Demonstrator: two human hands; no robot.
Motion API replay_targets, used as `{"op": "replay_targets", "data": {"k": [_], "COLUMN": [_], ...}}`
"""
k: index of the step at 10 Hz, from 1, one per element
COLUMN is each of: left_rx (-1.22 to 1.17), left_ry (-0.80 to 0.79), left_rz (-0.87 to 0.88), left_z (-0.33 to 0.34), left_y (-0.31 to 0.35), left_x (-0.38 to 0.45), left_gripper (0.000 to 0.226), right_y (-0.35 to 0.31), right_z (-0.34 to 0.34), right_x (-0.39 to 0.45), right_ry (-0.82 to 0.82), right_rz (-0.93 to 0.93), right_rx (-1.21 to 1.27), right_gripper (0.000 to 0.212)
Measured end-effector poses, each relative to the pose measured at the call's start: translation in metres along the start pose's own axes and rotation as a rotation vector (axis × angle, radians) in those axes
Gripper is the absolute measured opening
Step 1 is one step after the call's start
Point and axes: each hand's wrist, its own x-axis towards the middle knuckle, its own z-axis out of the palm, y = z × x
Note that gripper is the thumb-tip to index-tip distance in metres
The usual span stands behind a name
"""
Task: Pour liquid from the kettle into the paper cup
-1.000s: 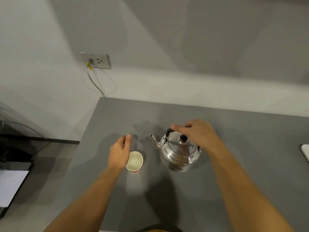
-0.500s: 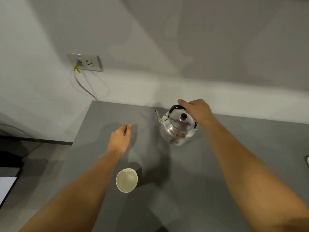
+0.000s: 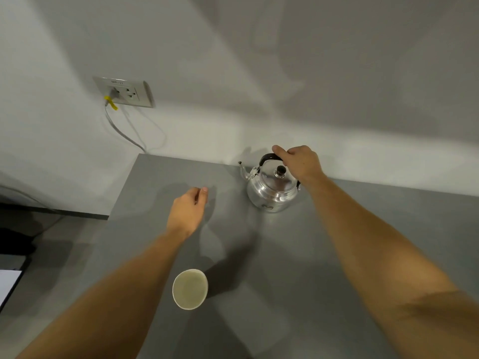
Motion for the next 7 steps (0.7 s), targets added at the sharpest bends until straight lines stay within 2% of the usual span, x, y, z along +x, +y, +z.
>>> {"op": "replay_targets", "data": {"k": [2, 4, 5, 6, 7], "left_rx": [-0.050, -0.061, -0.060, -0.063, -0.126], "left_ry": [0.000, -0.008, -0.010, -0.009, 0.040], "left_rz": [-0.014, -0.022, -0.010, 0.024, 0.071], "left_z": [-0.002, -0.003, -0.005, -0.015, -0.035], "left_y": [0.003, 0.005, 0.008, 0.021, 0.043], "left_x": [-0.004, -0.007, -0.008, -0.016, -0.019], "left_gripper": [0.049, 0.047, 0.045, 0.043, 0.040], "right_y": [0.000, 0.001, -0.003, -0.008, -0.019], "right_z": [0.004, 0.008, 0.004, -0.002, -0.007], "right_x": [0.007, 0.011, 0.004, -0.015, -0.037], "right_ry": [0.014, 0.020, 0.040, 0.260, 0.312], "right_rz": [-0.104, -0.122, -0.213, -0.507, -0.708], "right_rx": [-0.070, -0.095, -0.265, -0.481, -0.510], "right_gripper": [0.068, 0.063, 0.048, 0.033, 0.026]}}
